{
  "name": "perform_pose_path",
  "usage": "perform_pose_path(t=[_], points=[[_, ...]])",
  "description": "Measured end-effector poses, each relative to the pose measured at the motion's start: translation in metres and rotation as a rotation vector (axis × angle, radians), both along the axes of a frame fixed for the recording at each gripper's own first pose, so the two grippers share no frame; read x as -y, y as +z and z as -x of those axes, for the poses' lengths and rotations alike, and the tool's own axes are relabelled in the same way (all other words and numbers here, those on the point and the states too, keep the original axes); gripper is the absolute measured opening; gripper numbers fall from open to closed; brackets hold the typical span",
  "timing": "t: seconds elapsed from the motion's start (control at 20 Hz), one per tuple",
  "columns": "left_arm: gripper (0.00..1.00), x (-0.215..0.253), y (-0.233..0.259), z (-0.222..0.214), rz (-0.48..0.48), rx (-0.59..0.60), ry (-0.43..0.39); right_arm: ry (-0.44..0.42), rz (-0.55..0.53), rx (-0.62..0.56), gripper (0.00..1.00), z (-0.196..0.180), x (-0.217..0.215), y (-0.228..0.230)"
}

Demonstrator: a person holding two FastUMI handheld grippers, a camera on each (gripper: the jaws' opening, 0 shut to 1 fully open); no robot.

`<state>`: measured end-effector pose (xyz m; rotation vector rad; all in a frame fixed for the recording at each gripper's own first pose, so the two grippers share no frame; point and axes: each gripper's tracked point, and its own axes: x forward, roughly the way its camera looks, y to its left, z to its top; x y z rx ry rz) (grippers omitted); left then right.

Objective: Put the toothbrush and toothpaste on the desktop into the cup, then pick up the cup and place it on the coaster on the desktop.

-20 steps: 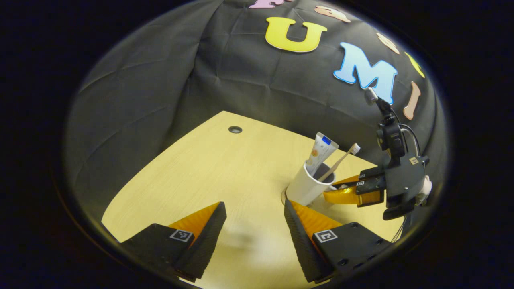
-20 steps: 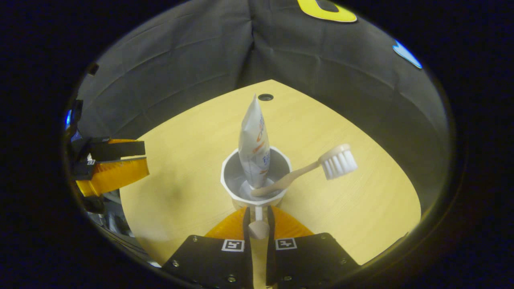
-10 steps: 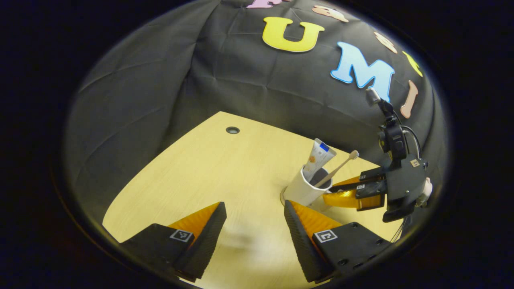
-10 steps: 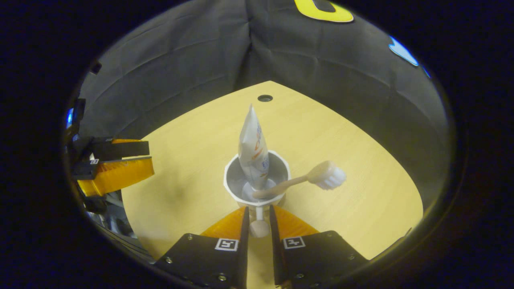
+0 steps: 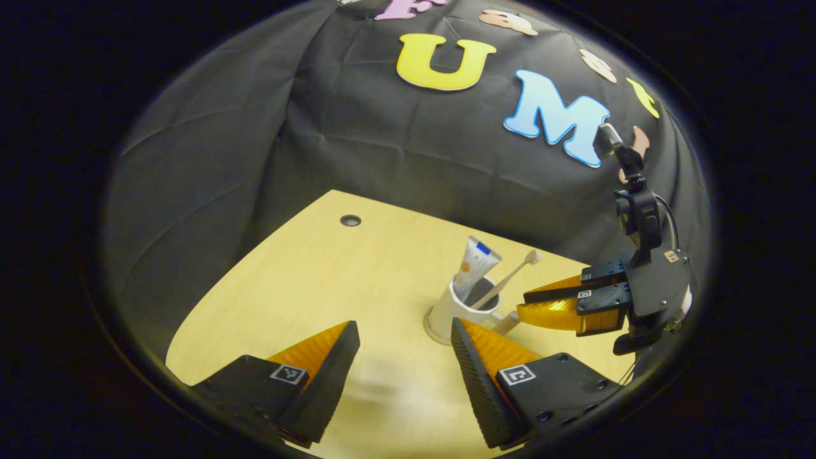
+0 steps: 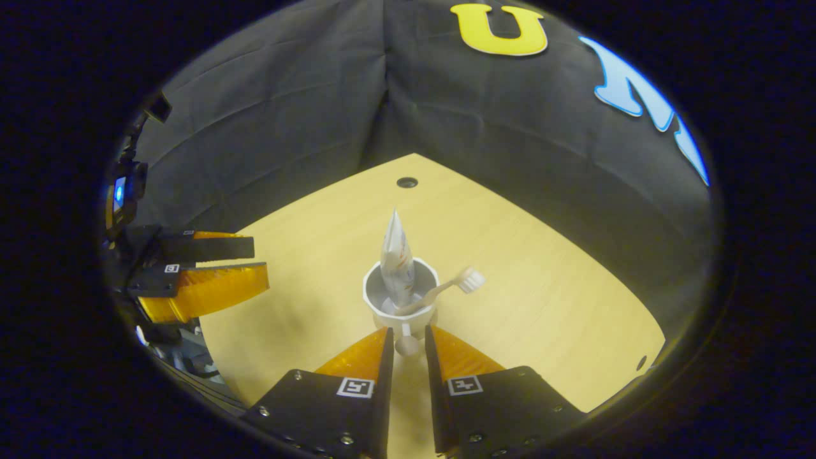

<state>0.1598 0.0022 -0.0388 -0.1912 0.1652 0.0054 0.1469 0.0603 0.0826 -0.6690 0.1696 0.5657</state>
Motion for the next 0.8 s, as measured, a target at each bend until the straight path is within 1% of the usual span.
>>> perform_pose_path(t=[0.1,0.25,0.3,0.35,0.4,0.5,0.6,0.65,0.7,0.8], points=[[0.94,0.011,0.021,0.002,-0.008,0.045,-0.014,-0.027,-0.058,0.076,0.27,0.019,0.008,0.023],[0.94,0.030,0.060,0.008,-0.028,0.133,-0.042,-0.078,-0.213,0.215,0.27,0.057,0.017,0.067],[0.93,0.038,0.075,0.012,-0.033,0.164,-0.055,-0.096,-0.262,0.273,0.24,0.067,0.023,0.077],[0.94,0.046,0.089,0.017,-0.038,0.196,-0.066,-0.114,-0.304,0.334,0.24,0.080,0.029,0.089],[0.93,0.052,0.104,0.025,-0.045,0.230,-0.073,-0.124,-0.341,0.388,0.28,0.092,0.034,0.096],[0.93,0.060,0.133,0.038,-0.073,0.300,-0.068,-0.136,-0.392,0.486,0.27,0.113,0.043,0.112],[0.93,0.069,0.160,0.053,-0.106,0.366,-0.065,-0.123,-0.427,0.548,0.27,0.128,0.044,0.116],[0.93,0.071,0.173,0.063,-0.121,0.398,-0.059,-0.114,-0.435,0.550,0.32,0.145,0.045,0.117],[0.93,0.073,0.184,0.073,-0.134,0.427,-0.053,-0.115,-0.438,0.556,0.42,0.159,0.046,0.121],[0.93,0.079,0.199,0.094,-0.160,0.474,-0.047,-0.121,-0.453,0.586,0.42,0.173,0.049,0.124]])
